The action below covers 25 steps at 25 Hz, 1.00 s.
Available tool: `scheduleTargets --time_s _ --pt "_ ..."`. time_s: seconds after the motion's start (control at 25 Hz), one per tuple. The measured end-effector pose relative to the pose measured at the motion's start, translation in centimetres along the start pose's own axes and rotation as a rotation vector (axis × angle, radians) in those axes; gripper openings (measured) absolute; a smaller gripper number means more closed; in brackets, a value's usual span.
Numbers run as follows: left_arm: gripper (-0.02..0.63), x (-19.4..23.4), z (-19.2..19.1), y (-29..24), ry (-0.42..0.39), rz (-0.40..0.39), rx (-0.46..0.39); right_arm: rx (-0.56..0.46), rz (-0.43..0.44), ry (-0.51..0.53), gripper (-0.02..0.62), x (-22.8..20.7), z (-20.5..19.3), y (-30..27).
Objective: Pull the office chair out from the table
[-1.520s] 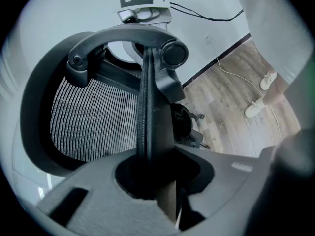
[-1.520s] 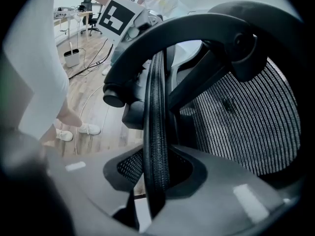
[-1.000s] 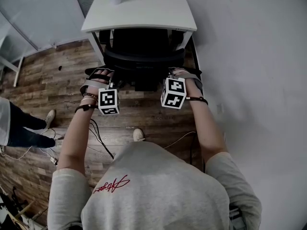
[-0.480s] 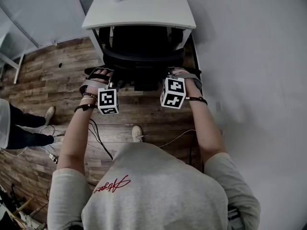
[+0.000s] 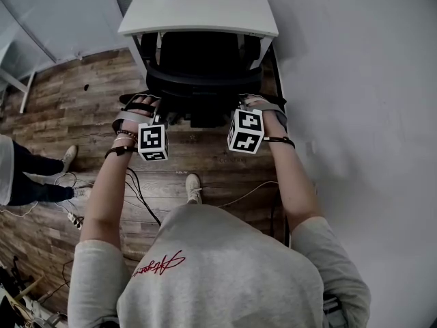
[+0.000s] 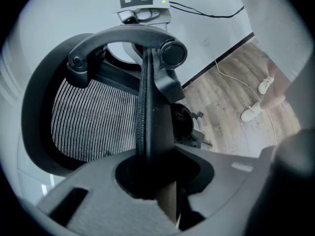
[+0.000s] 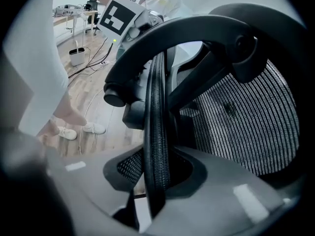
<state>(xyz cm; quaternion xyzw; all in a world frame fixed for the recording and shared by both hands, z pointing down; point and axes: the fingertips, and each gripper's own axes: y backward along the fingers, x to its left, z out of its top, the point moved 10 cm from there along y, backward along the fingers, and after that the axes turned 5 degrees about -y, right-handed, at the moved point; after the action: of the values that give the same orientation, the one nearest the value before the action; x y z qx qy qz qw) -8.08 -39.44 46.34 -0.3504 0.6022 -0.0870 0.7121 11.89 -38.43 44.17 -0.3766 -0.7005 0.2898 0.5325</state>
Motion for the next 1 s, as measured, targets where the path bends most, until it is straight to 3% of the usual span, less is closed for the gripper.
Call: scheduleTargets --time_s 1.0 --pt "0.067 -2.6 2.4 3.4 0.007 0.009 0.008 -0.004 0.002 0.013 0.103 3.8 -0.6 2.6"
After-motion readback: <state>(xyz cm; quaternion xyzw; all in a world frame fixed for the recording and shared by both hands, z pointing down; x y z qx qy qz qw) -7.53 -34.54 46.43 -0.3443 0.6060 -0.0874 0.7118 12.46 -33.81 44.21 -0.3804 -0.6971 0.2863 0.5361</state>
